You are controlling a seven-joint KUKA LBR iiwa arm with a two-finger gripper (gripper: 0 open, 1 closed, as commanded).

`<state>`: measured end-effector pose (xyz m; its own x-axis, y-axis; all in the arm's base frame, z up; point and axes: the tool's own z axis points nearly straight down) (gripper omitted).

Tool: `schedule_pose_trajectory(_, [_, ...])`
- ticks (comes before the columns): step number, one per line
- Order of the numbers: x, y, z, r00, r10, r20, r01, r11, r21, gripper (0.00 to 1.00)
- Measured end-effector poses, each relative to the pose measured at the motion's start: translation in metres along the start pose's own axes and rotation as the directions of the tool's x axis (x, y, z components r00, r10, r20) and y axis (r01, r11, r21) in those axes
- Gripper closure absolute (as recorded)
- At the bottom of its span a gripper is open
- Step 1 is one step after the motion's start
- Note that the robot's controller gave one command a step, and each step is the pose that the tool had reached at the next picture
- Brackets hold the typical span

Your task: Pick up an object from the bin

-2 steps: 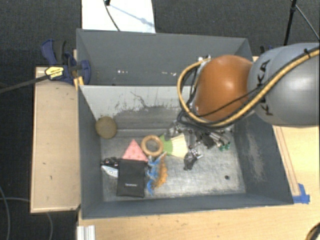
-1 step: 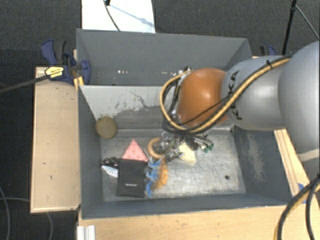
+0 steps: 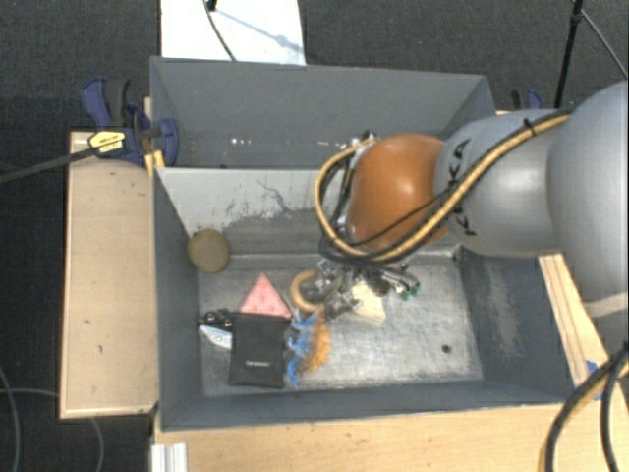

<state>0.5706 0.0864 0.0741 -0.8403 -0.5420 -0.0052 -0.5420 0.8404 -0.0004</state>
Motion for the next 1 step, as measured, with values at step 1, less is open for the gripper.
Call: schedule_pose_trajectory(1, [0.0029,-0.0222,-0.1294,0.998,0.06,-0.002,-0.06,0.998,0.0,1.0])
